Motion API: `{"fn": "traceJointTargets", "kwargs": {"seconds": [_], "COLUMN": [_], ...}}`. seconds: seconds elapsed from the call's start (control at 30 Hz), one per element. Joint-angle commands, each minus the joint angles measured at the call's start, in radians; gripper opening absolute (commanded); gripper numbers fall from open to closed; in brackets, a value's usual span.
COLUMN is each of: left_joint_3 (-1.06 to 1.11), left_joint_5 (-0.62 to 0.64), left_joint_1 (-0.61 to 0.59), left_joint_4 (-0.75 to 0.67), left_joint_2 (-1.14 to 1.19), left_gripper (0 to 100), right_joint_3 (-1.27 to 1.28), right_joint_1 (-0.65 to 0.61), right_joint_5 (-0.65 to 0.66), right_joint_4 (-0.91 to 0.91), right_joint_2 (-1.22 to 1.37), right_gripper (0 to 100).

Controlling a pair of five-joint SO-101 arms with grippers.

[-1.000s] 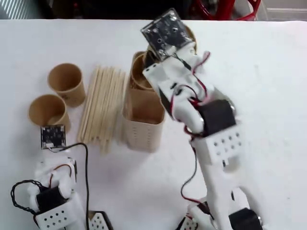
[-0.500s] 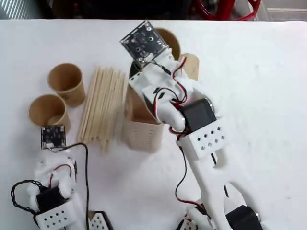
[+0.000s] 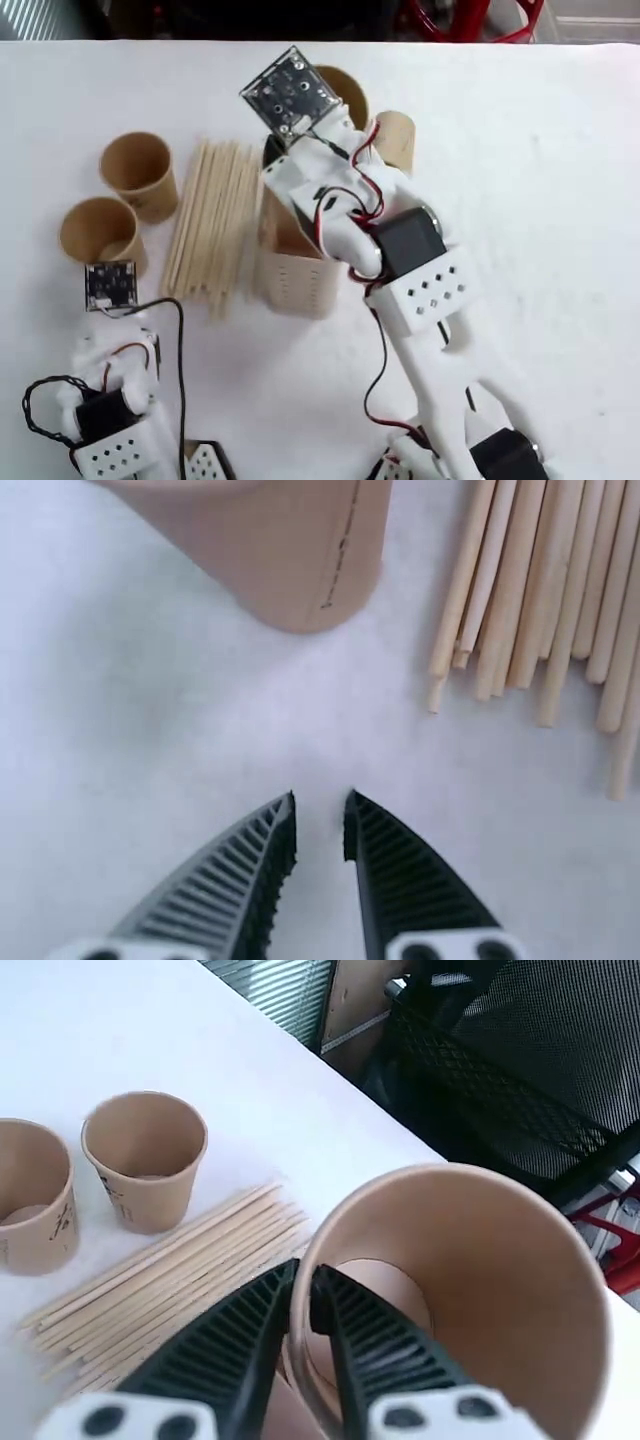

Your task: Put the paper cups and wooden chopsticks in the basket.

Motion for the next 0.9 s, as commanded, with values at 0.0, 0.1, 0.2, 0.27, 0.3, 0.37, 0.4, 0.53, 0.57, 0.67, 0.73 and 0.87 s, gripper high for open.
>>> {"fn": "traceJointTargets", "kwargs": {"seconds": [0.0,0.1,0.2,0.27,0.3,0.37,0.4,0.53,0.57,0.67,0.73,0.87], "left_joint_3": [-0.002,-0.002,-0.002,-0.002,-0.002,-0.002,-0.002,-0.002,-0.002,-0.002,-0.002,-0.002], "left_joint_5": [-0.003,-0.003,-0.003,-0.003,-0.003,-0.003,-0.003,-0.003,-0.003,-0.003,-0.003,-0.003], "left_joint_1": [-0.007,-0.007,-0.007,-0.007,-0.007,-0.007,-0.007,-0.007,-0.007,-0.007,-0.007,-0.007], "left_joint_4": [0.0,0.0,0.0,0.0,0.0,0.0,0.0,0.0,0.0,0.0,0.0,0.0], "left_joint_2": [0.007,0.007,0.007,0.007,0.007,0.007,0.007,0.007,0.007,0.007,0.007,0.007], "left_gripper": [10,10,10,10,10,10,10,10,10,10,10,10], "right_joint_3": [-0.011,-0.012,-0.012,-0.012,-0.012,-0.012,-0.012,-0.012,-0.012,-0.012,-0.012,-0.006], "right_joint_1": [0.028,0.042,0.042,0.041,0.042,0.042,0.042,0.042,0.042,0.042,0.042,0.044], "right_joint_5": [-0.002,-0.002,-0.002,-0.002,-0.002,-0.002,-0.002,-0.002,-0.002,0.0,0.0,0.008], "right_joint_4": [0.038,0.051,0.051,0.054,0.064,0.085,0.096,0.131,0.153,0.251,0.326,0.473], "right_joint_2": [-0.005,-0.007,-0.007,-0.008,-0.012,-0.03,-0.045,-0.165,-0.213,-0.377,-0.499,-0.74], "right_gripper": [2.2,2.2,3.3,9.0,12.8,20.3,23.1,25.1,24.6,23.6,22.4,19.6]}}
